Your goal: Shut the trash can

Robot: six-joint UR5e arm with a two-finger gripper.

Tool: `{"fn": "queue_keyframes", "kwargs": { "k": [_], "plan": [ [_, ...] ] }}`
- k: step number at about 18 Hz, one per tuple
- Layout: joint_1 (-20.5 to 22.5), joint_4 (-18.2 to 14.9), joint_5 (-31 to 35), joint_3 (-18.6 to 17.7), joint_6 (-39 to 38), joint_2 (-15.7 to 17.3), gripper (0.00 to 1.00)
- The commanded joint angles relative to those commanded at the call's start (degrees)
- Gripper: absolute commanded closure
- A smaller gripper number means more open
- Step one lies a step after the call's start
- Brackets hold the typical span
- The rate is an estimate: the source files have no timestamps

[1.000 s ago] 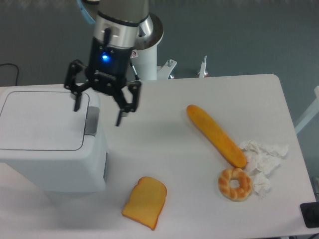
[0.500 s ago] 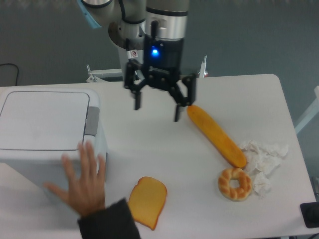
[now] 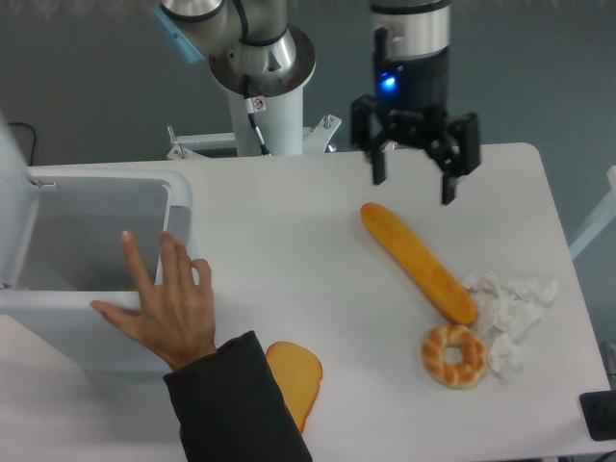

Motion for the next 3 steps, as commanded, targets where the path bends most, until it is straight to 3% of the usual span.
{"fn": "queue_keyframes", "kwargs": {
  "k": [3],
  "plan": [
    [2.21, -2.03, 0.00, -1.32, 4.77, 1.23, 0.00]
  ]
}}
